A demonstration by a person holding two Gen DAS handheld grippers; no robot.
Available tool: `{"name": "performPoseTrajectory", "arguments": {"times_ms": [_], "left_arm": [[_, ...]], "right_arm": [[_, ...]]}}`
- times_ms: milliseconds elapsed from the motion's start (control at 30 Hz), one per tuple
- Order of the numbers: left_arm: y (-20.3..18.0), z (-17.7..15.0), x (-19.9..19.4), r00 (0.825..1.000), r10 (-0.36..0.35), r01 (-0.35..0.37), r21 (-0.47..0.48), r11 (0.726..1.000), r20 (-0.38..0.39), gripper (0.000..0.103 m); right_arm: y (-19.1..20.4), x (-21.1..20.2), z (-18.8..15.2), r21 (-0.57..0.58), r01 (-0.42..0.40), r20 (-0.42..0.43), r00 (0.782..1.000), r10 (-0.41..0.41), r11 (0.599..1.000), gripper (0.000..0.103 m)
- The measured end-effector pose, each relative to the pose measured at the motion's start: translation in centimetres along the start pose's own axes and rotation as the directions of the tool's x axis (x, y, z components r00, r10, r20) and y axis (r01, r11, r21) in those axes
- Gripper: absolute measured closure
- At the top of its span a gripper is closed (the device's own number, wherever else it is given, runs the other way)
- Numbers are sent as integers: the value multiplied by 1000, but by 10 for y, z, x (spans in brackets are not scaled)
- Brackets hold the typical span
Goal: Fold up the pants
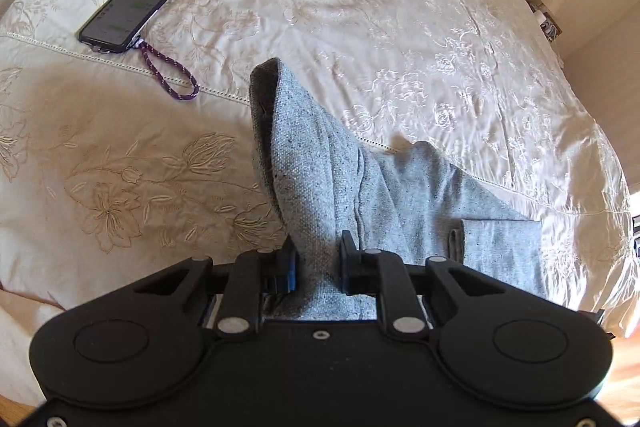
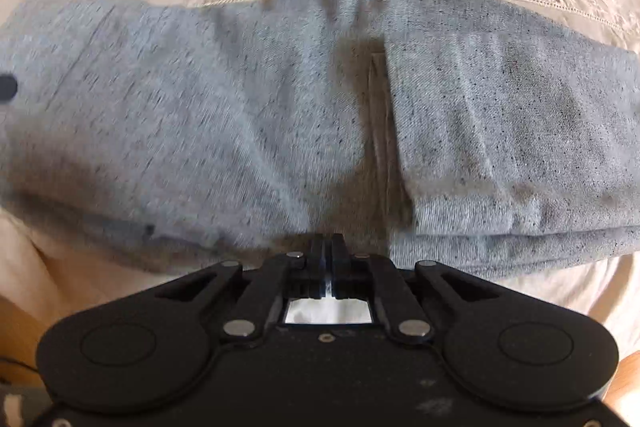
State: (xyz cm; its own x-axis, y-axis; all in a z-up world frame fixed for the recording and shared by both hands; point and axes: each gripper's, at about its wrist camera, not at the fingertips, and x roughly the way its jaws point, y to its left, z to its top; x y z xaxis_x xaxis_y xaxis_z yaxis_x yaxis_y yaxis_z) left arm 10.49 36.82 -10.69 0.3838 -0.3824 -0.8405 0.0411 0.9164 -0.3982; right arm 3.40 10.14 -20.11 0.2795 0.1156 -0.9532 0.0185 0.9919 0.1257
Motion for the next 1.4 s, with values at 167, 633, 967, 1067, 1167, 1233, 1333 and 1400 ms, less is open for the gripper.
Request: {"name": "performPoseTrajectory", "arguments": {"times_ms": [167,633,967,1067,1167,1233,1333,1400], "left_arm": [[-46,0,-20,997,50,-53,56,997,61,79],[-315,-25,17,987,57,-107,339,935,152,81],[-416,-99,197,978,91,-10,393,920,-187,76],[-415,-102,174,985,87,-22,395,919,-147,76],[-410,-91,140,996,83,-63,404,912,-31,71],[-396,-80,131,994,111,-101,377,921,-3,68],[-369,-69,141,973,231,-215,322,922,-12,66],[-347,-69,160,951,306,-282,282,917,-44,67]], "right_arm": [[-21,-24,-8,71,-91,39,995,89,993,98],[-184,-86,-28,170,-171,131,980,150,970,98],[-305,-97,-54,284,-72,114,993,41,956,94],[-325,-103,-50,280,-52,131,991,15,959,87],[-331,-111,-35,246,-37,185,983,-9,969,83],[-329,-115,-19,193,-30,236,972,-17,981,82],[-315,-119,8,91,-32,310,951,2,995,81],[-301,-114,22,3,-28,342,939,25,1000,81]]}}
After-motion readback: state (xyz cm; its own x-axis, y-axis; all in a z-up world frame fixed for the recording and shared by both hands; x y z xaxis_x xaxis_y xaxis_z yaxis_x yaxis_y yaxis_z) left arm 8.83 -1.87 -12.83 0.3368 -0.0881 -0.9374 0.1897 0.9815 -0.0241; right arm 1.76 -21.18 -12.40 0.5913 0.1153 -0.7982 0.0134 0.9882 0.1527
